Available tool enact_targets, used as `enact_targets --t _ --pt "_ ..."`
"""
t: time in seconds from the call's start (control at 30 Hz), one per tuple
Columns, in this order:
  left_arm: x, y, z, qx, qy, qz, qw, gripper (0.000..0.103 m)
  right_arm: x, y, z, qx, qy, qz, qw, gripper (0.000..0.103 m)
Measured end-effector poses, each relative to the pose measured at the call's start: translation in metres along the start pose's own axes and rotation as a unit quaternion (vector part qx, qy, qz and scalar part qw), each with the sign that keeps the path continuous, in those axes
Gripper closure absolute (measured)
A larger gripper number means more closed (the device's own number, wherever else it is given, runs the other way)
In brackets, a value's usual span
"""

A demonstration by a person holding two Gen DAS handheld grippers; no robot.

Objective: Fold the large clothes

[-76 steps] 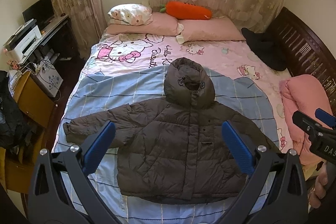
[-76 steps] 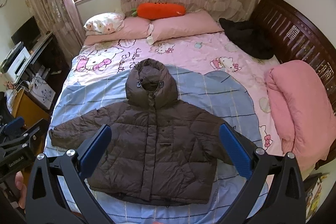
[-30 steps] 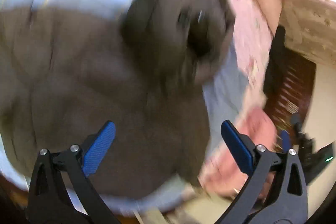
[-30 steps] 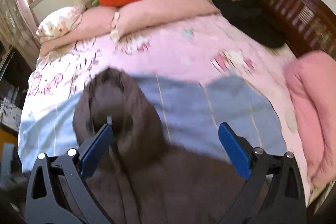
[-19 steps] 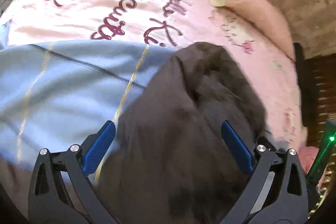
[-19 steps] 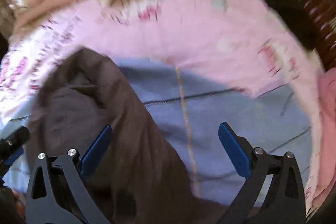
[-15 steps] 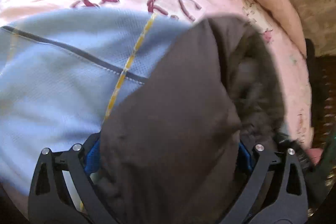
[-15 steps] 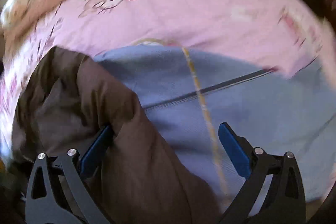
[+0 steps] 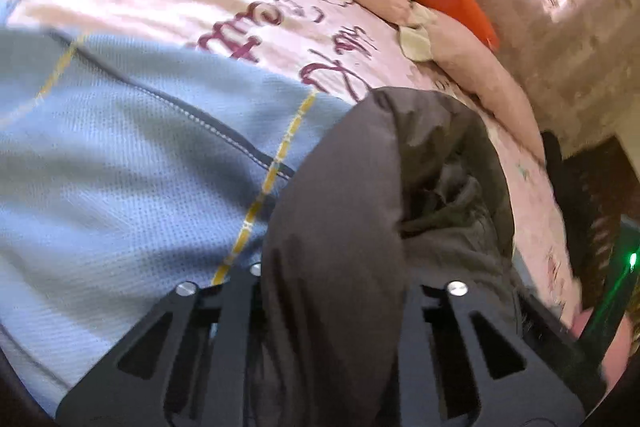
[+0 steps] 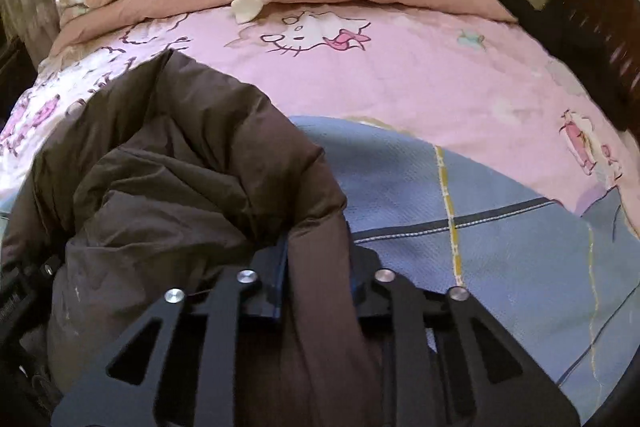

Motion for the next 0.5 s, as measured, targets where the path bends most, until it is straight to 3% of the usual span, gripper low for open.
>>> enact_targets --t 0.1,0.2,0.3,0.43,0.5 --pt "-0.006 -0.019 -0.026 0.004 -0.022 0.031 0.9993 0.090 -0.005 -0.020 -0.030 -0.023 -0.030 0.027 0.999 0.089" --pt "-0.013 -0.033 -0.061 0.030 -0.051 0.049 0.9970 0.090 -0.015 -0.021 -0.080 -0.022 -0.086 -0.020 0.996 0.089" --pt "-0.014 -0.056 -0.113 0.059 -0.088 0.111 0.9881 0.090 -0.007 -0.029 -0.138 -0.049 -0.110 -0.028 0.992 0.089" --pt "0.019 -0.072 -0.197 0.090 -0.123 0.191 0.9697 0.088 0.026 -0.052 -0.225 -0.084 -0.137 0.004 0.987 0.089" --pt "0.046 -0.073 -0.233 0.076 -0.134 0.228 0.9614 0.085 0.047 -0.060 -0.261 -0.092 -0.140 0.014 0.986 0.089"
Point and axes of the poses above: each gripper's, at about its wrist camera, not at the fingertips, and z roughly the way its jaws point, y to its left, x to its underside, the point moved 2 cm from there along z, roughly the way its jaws point, and after that the axes turned 7 degrees about -y, right-handed, at the moved point
